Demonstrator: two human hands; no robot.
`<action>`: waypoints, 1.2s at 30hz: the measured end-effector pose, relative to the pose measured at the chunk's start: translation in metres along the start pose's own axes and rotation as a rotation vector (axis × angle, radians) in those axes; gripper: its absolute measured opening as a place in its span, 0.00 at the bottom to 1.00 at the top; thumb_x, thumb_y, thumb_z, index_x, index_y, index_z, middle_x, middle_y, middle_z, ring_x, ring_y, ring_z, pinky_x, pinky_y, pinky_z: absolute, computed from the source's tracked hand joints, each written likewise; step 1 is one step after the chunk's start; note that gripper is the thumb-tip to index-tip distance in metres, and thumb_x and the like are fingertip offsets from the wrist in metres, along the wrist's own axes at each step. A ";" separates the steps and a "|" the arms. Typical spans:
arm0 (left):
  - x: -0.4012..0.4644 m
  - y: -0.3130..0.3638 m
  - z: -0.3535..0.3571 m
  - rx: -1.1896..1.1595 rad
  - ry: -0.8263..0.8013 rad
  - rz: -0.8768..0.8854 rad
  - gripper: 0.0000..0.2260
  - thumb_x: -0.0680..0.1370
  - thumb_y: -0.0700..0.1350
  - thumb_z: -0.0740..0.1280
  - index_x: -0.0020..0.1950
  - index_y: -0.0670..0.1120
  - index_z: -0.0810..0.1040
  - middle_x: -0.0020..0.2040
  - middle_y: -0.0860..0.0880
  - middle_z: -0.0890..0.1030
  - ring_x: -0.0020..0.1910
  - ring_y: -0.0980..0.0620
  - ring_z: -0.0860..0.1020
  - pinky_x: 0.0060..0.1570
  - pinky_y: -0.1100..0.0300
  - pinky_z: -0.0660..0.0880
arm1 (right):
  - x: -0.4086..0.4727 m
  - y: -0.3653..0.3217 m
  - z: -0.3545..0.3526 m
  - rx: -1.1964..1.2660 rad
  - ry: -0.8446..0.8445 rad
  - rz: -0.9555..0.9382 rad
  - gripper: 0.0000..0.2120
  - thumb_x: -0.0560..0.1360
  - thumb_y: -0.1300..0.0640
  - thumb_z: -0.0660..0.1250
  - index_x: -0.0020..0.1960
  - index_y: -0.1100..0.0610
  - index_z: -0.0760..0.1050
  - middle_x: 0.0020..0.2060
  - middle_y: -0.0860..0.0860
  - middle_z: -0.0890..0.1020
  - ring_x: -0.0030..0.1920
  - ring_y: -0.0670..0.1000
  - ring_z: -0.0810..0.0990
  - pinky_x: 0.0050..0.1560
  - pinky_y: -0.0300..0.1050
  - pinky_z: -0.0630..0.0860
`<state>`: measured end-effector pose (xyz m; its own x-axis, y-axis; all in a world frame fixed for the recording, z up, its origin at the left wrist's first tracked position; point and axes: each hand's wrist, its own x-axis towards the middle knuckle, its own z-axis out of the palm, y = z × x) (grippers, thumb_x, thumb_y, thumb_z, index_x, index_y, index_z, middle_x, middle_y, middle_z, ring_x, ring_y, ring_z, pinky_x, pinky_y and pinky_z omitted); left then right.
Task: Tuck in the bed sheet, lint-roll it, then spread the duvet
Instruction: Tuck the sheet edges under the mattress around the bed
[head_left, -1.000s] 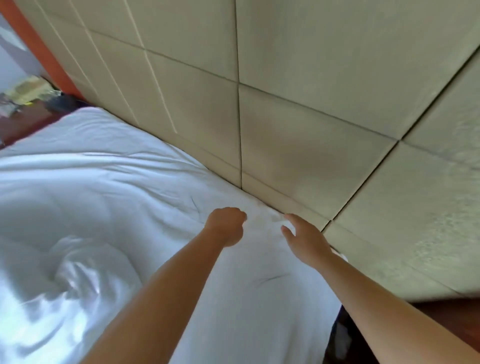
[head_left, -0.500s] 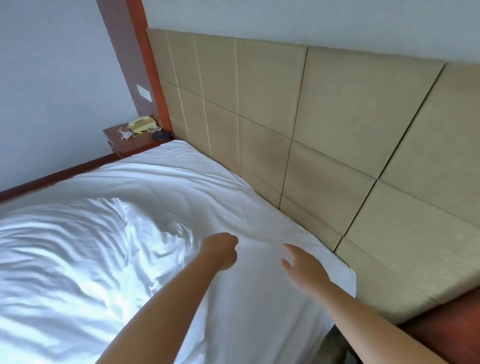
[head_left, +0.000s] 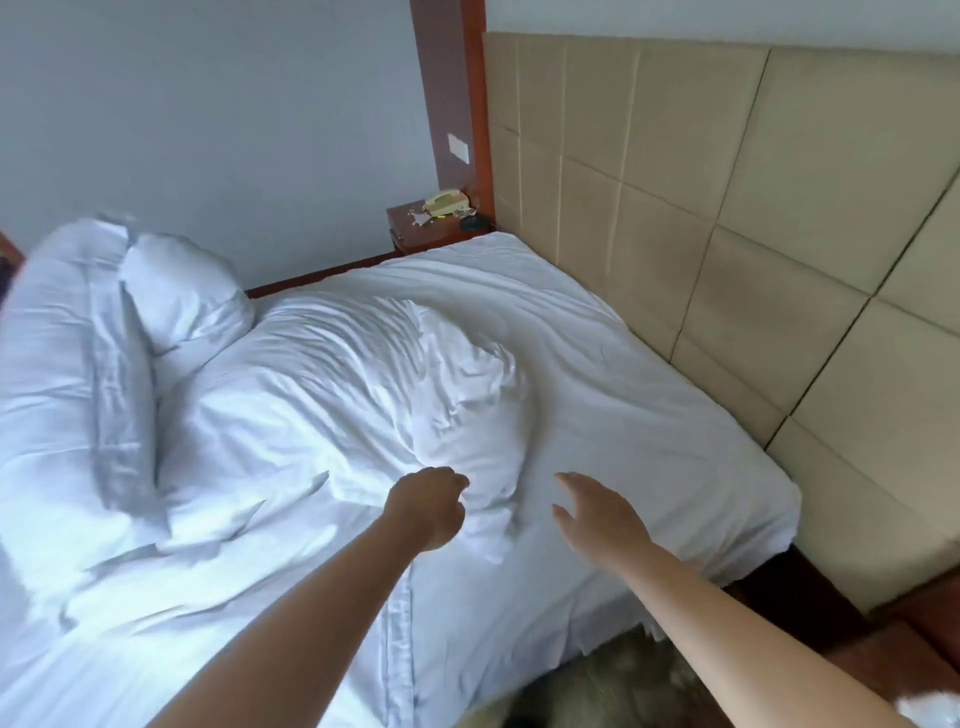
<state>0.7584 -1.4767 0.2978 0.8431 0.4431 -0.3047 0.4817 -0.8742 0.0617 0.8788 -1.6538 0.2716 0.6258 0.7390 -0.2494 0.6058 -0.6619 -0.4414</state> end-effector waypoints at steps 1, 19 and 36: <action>-0.015 -0.007 0.005 -0.016 -0.008 -0.023 0.19 0.81 0.46 0.55 0.73 0.52 0.66 0.71 0.52 0.69 0.71 0.51 0.65 0.68 0.56 0.64 | -0.009 -0.013 0.006 -0.009 0.000 -0.026 0.24 0.83 0.51 0.54 0.77 0.55 0.57 0.75 0.50 0.62 0.74 0.50 0.61 0.71 0.43 0.58; -0.294 -0.235 0.082 -0.205 0.001 -0.240 0.20 0.81 0.47 0.55 0.74 0.52 0.65 0.73 0.52 0.66 0.73 0.52 0.63 0.68 0.57 0.62 | -0.140 -0.285 0.172 -0.109 -0.126 -0.215 0.22 0.82 0.52 0.54 0.75 0.56 0.60 0.73 0.51 0.65 0.72 0.53 0.64 0.69 0.48 0.64; -0.457 -0.521 0.130 -0.325 -0.035 -0.474 0.19 0.82 0.46 0.54 0.74 0.53 0.64 0.74 0.53 0.65 0.72 0.52 0.64 0.65 0.58 0.65 | -0.140 -0.563 0.357 -0.167 -0.227 -0.424 0.23 0.82 0.51 0.55 0.76 0.53 0.59 0.74 0.47 0.63 0.73 0.49 0.61 0.69 0.42 0.59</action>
<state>0.0906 -1.2495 0.2810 0.5114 0.7600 -0.4011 0.8585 -0.4731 0.1980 0.2745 -1.3398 0.2472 0.1966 0.9433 -0.2675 0.8652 -0.2953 -0.4054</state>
